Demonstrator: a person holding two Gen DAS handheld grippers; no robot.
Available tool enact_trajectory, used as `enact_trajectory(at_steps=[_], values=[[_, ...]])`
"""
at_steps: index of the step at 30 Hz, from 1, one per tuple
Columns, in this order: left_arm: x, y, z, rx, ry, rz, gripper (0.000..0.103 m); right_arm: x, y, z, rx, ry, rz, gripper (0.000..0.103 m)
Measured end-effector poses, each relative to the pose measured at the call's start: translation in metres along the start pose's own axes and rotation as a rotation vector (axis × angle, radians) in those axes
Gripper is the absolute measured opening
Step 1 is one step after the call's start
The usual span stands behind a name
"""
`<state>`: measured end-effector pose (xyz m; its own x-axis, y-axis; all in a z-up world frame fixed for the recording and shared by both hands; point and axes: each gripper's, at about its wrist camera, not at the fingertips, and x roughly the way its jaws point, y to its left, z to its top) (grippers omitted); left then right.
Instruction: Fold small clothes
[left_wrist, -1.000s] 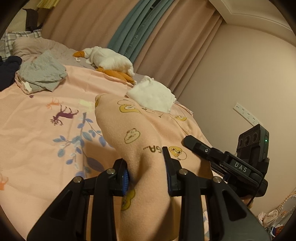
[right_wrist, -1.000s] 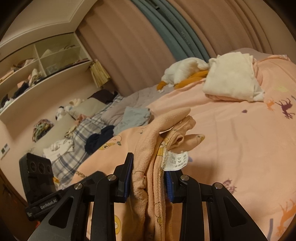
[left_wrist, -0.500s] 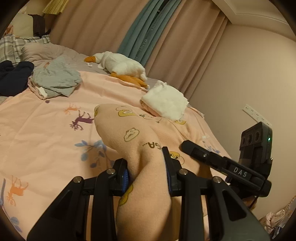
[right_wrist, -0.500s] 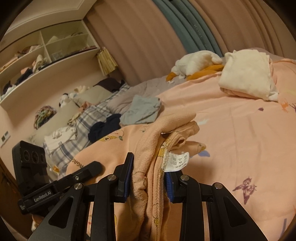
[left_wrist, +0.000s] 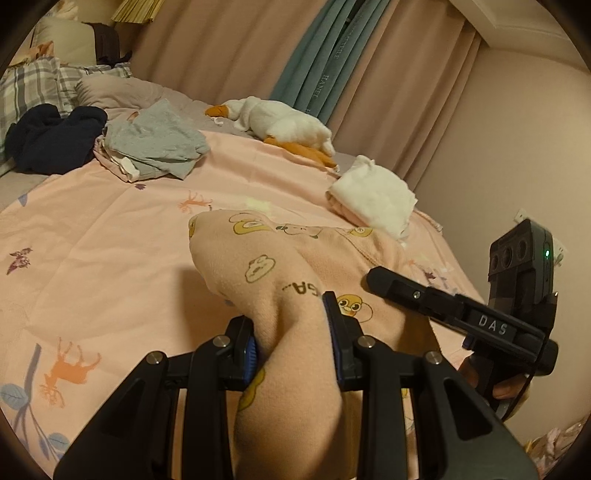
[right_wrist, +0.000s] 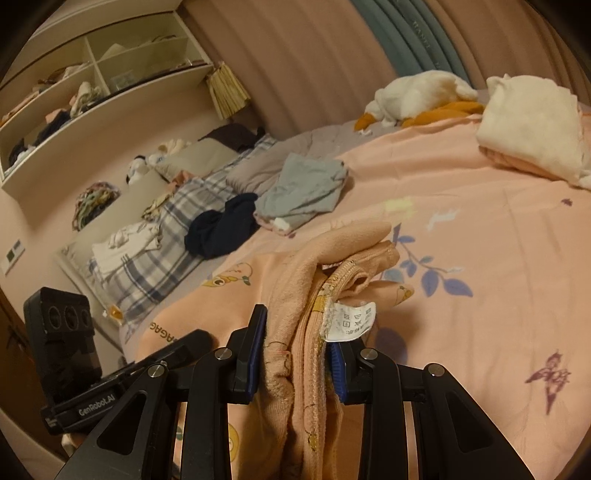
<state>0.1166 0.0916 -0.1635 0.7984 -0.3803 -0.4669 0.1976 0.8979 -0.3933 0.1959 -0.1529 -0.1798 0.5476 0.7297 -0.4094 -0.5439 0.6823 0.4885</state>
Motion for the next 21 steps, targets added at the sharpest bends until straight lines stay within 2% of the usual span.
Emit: enact_trajectory(at_steps=[4,11,17,21], values=[[0.007,0.014,-0.007,-0.025,0.018,-0.009,0.030,0.007,0.001,-0.003,-0.017,0.014,-0.006,0.033],[0.041,0.040,-0.033,-0.074,0.171,0.029,0.030,0.038,-0.014,-0.017,0.011,0.104,-0.040,0.033],[0.052,0.059,-0.051,-0.131,0.260,0.038,0.034,0.050,-0.030,-0.035,0.058,0.162,-0.051,0.033],[0.049,0.061,-0.054,-0.137,0.266,0.051,0.037,0.050,-0.039,-0.042,0.106,0.193,-0.051,0.033]])
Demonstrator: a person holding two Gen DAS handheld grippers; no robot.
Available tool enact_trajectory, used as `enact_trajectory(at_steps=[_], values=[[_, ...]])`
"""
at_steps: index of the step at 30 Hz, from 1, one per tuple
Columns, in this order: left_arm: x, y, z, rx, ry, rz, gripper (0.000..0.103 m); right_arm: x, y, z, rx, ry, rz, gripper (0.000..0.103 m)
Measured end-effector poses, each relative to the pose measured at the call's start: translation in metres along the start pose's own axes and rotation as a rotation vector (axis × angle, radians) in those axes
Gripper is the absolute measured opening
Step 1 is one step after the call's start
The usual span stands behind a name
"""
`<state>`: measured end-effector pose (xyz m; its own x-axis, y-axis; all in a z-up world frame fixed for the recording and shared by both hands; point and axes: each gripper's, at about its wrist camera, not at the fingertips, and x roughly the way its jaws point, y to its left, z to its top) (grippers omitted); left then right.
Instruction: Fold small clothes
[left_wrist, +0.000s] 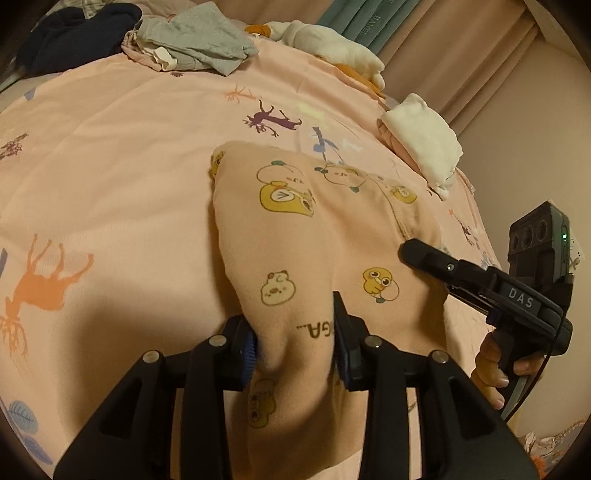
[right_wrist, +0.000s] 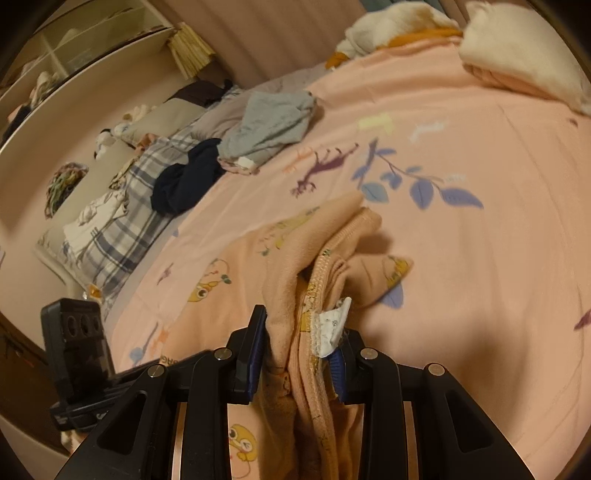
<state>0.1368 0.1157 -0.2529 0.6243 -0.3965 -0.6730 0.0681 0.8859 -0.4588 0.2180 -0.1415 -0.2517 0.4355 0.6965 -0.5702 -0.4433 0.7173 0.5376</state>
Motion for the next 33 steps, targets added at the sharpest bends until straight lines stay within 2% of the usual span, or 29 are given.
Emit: enact_trajectory(at_steps=[4,7,9,10,12,15,16,19,23,25,29,33], values=[[-0.021,-0.001,0.002,-0.014,-0.036,0.031,0.037,-0.008,-0.003,-0.001,0.027,0.000,-0.018,0.033],[-0.046,-0.001,0.002,-0.006,-0.124,0.036,0.034,-0.023,0.000,0.004,0.027,-0.028,-0.028,0.033],[-0.059,-0.007,0.004,0.023,-0.184,0.057,0.034,-0.041,0.006,0.010,-0.009,-0.087,-0.055,0.033],[-0.063,-0.009,0.005,0.026,-0.199,0.047,0.034,-0.047,0.007,0.012,-0.014,-0.109,-0.049,0.033],[-0.067,-0.012,0.006,0.011,-0.205,-0.023,0.033,-0.059,0.012,0.021,-0.014,-0.139,-0.003,0.033],[-0.057,-0.024,0.005,0.039,-0.144,-0.120,0.033,-0.053,0.019,0.033,-0.041,-0.134,-0.015,0.033],[-0.050,-0.028,0.004,0.054,-0.109,-0.125,0.033,-0.048,0.020,0.034,-0.049,-0.125,-0.025,0.033],[-0.025,-0.023,-0.003,0.038,-0.003,-0.061,0.033,-0.017,0.017,0.038,-0.034,-0.044,-0.038,0.033],[0.001,-0.008,-0.015,-0.022,0.164,-0.115,0.032,0.016,0.005,0.031,-0.025,0.028,-0.118,0.033],[0.001,-0.007,-0.016,-0.004,0.161,-0.093,0.025,0.027,-0.003,0.027,-0.025,0.055,-0.181,0.032],[0.002,-0.006,-0.014,-0.004,0.171,-0.084,0.025,0.030,-0.015,0.024,0.010,0.055,-0.152,0.030],[-0.003,-0.011,-0.011,0.018,0.164,-0.076,0.026,0.025,-0.010,0.026,-0.001,0.059,-0.164,0.029]])
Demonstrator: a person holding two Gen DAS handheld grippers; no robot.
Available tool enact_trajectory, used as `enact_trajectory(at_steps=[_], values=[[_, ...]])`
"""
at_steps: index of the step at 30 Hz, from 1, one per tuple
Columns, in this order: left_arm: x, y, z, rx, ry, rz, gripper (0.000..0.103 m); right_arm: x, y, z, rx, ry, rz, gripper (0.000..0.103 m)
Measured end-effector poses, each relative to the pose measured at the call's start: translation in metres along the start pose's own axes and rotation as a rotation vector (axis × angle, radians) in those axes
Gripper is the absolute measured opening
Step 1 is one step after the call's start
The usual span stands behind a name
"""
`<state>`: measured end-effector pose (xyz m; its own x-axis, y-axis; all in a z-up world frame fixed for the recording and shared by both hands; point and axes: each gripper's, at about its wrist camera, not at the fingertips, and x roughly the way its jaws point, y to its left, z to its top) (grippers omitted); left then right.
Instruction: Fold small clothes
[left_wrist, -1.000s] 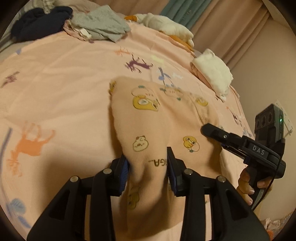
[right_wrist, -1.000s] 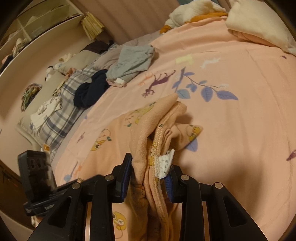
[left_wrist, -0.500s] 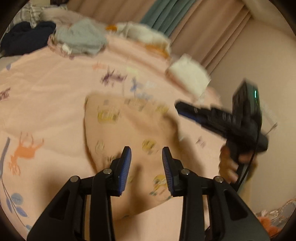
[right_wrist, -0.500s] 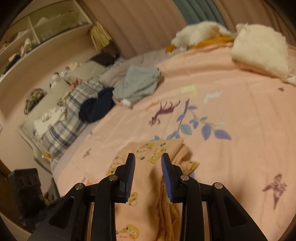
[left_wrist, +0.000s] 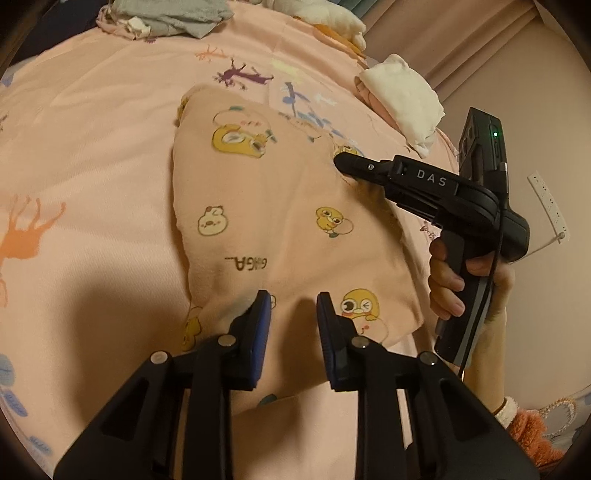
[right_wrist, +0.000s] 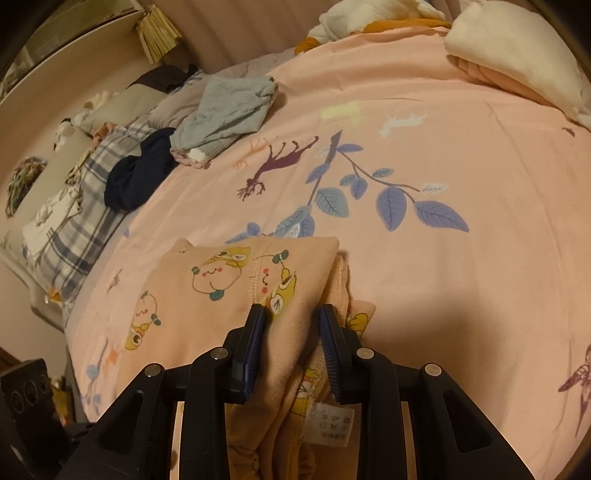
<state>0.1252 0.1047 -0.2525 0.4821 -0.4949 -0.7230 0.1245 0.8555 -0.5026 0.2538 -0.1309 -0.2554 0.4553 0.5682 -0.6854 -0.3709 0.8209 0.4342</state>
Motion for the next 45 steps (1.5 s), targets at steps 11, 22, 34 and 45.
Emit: enact_trajectory(at_steps=[11,22,34,45], values=[[-0.037,0.017,0.076,-0.036,-0.293,0.105,0.041,-0.064,0.031,-0.006,-0.122,-0.022,0.068,0.029],[0.034,0.084,0.093,-0.234,-0.145,0.098,0.045,-0.022,-0.016,-0.037,-0.031,0.105,0.078,0.029],[-0.051,0.004,0.022,-0.063,-0.240,-0.110,0.041,-0.078,0.015,-0.055,-0.092,0.014,0.201,0.030],[-0.017,0.048,-0.014,-0.225,-0.085,-0.090,0.019,-0.037,-0.008,-0.077,-0.058,0.125,0.131,0.020]])
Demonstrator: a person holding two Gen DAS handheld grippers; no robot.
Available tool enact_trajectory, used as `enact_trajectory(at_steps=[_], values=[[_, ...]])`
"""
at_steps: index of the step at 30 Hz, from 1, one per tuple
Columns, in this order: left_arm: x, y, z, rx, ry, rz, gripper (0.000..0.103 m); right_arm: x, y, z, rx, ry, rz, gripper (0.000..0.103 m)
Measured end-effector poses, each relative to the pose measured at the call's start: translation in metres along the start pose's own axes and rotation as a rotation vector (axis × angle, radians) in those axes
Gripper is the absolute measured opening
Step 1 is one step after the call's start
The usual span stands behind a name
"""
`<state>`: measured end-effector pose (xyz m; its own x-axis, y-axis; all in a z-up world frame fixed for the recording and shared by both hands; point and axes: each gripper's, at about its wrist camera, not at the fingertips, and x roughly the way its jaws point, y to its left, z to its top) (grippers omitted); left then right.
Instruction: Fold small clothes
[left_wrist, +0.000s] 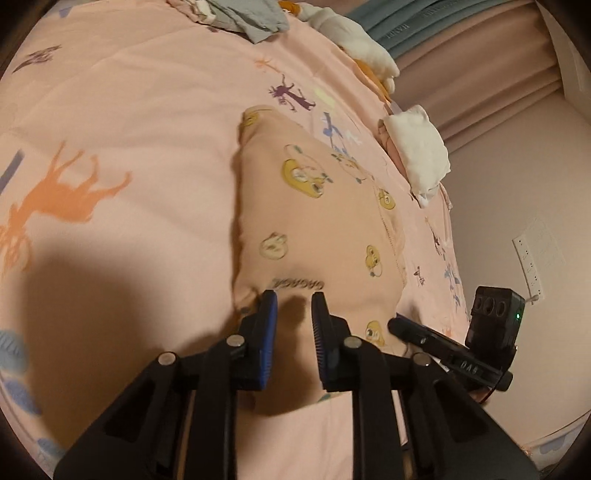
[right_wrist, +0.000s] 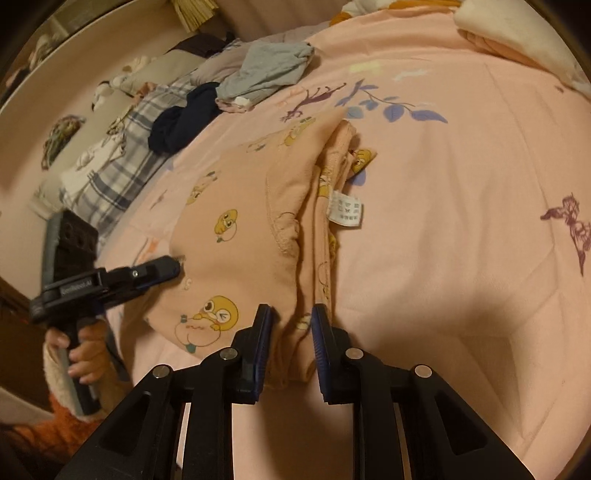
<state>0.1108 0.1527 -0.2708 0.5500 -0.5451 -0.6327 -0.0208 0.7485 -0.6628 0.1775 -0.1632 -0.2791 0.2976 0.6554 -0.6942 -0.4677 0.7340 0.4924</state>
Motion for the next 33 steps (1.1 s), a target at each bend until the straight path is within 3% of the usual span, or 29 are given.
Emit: enact_trajectory(at_steps=[2,3,6,8,11,14,17,20,24,26,28,30,33], values=[[-0.012,-0.003,-0.003,0.008,-0.034,0.048,0.022,-0.003,-0.002,-0.001,0.026,0.000,0.014,0.020],[-0.018,-0.007,-0.004,0.014,-0.056,0.062,0.028,-0.004,-0.001,0.001,0.034,0.003,0.017,0.020],[-0.038,-0.020,0.000,0.055,-0.167,0.015,0.035,-0.015,0.010,0.007,0.024,-0.035,0.017,0.020],[-0.036,-0.030,0.001,0.094,-0.187,0.020,0.036,-0.021,0.017,0.013,0.003,-0.084,0.017,0.020],[-0.013,-0.040,-0.001,0.160,-0.140,0.121,0.036,-0.012,0.019,0.026,0.024,-0.089,0.026,0.020],[0.009,-0.039,-0.006,0.191,-0.072,0.221,0.036,0.008,0.013,0.026,0.030,-0.058,-0.063,0.021],[0.009,-0.047,-0.009,0.253,-0.096,0.290,0.039,0.009,0.003,0.019,0.050,-0.049,-0.049,0.021],[0.002,-0.061,-0.011,0.288,-0.137,0.360,0.048,-0.005,0.004,0.021,0.069,-0.039,-0.058,0.023],[-0.011,-0.081,-0.008,0.332,-0.194,0.368,0.062,-0.029,0.029,0.026,0.006,-0.070,-0.194,0.023],[-0.021,-0.094,-0.005,0.356,-0.247,0.375,0.068,-0.046,0.040,0.028,-0.027,-0.099,-0.186,0.035],[-0.025,-0.104,0.000,0.375,-0.282,0.393,0.073,-0.067,0.052,0.029,-0.036,-0.150,-0.159,0.065],[-0.031,-0.117,0.005,0.398,-0.304,0.421,0.081,-0.081,0.059,0.031,-0.041,-0.210,-0.175,0.077],[-0.041,-0.127,0.007,0.394,-0.335,0.417,0.096,-0.097,0.069,0.033,-0.068,-0.254,-0.207,0.079]])
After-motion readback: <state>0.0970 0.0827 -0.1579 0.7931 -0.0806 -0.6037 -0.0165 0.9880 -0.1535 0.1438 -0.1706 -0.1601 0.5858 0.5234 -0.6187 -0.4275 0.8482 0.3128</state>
